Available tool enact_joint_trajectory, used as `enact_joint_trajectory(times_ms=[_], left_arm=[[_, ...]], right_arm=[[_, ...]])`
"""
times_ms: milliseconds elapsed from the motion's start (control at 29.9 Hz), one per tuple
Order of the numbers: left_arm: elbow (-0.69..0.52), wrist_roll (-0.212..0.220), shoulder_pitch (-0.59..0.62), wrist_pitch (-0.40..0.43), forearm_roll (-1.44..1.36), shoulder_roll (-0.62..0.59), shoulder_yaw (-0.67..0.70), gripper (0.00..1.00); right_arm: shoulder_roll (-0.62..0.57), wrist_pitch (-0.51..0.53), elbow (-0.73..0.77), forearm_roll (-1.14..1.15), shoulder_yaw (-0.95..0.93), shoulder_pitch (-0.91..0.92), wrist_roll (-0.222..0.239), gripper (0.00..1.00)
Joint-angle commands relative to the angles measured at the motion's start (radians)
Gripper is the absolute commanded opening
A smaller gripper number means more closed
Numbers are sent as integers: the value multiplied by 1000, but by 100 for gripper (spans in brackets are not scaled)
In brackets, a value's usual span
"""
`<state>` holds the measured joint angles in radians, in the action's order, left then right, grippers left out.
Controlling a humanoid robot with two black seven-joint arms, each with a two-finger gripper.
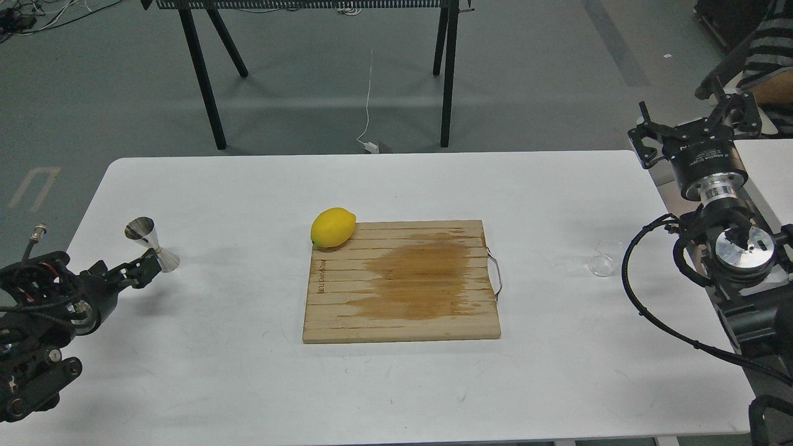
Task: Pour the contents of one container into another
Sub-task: 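Grasp the metal jigger with the left gripper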
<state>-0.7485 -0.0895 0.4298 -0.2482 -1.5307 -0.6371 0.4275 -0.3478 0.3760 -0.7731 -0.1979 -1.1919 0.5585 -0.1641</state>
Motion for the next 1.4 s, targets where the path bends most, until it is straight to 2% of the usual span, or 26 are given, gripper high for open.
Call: enact_joint_trajectory(times_ms=[0, 835, 936, 1170, 1370], left_arm=[[44, 1, 10, -8, -11, 36, -1, 97], [198, -21, 63, -45, -11, 146, -3, 94], [221, -38, 63, -48, -13, 157, -3, 86], [253, -39, 73, -48, -14, 172, -4, 65], [256, -39, 73, -62, -36, 185, -4, 41]], right_arm=[[0, 0, 2, 0, -3, 0, 0, 99], [0, 0, 5, 0, 0, 0, 0, 99], [0, 0, 5, 0, 0, -2, 0, 99], [0, 0, 5, 2, 0, -2, 0, 99], [0, 0, 6, 2, 0, 0, 0, 99]])
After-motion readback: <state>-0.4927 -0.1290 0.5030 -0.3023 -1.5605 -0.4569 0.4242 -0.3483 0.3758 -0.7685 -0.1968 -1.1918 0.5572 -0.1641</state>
